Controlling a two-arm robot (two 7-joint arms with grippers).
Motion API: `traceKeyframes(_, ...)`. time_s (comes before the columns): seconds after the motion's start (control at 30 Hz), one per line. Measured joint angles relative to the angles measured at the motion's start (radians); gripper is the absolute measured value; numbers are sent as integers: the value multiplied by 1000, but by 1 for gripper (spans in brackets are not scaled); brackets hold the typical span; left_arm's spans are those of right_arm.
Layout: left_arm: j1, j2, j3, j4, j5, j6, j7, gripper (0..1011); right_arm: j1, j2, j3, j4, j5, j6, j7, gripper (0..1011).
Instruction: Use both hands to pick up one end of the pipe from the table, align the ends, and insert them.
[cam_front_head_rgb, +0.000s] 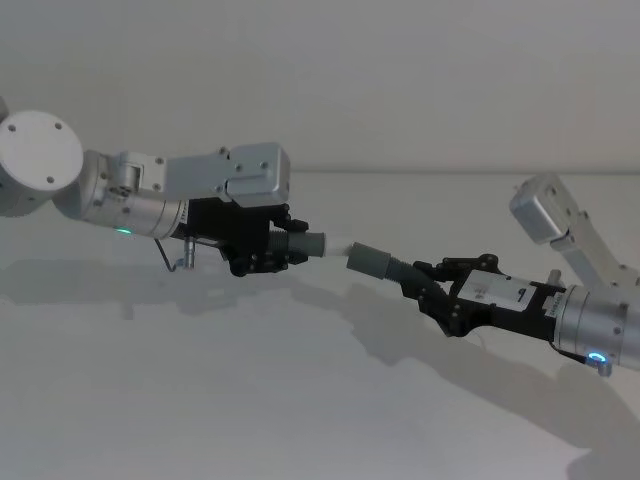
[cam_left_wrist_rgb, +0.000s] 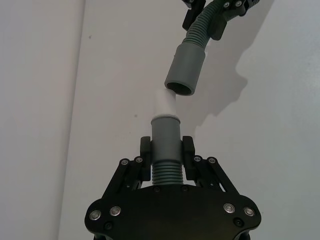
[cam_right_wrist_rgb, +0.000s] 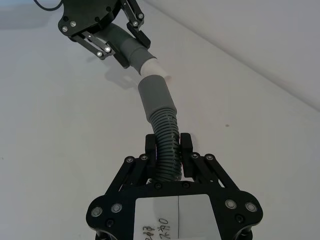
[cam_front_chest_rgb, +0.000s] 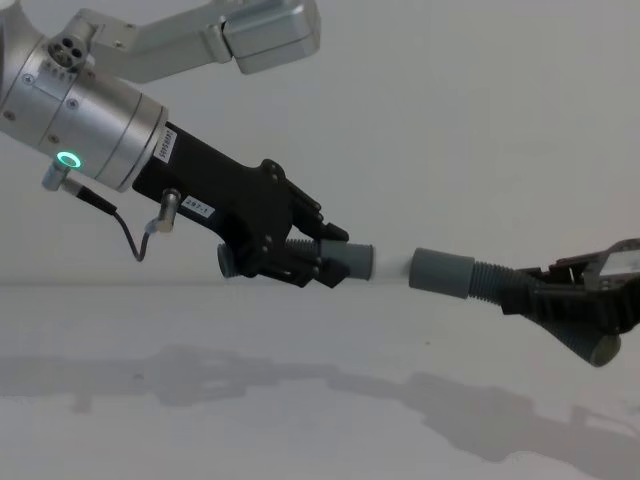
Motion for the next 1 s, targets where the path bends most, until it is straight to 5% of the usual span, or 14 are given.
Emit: traceKeyframes(1.0,-11,7,8,10,-48,-24,-30,353,18,-10,-16,25,49,13,-14,274)
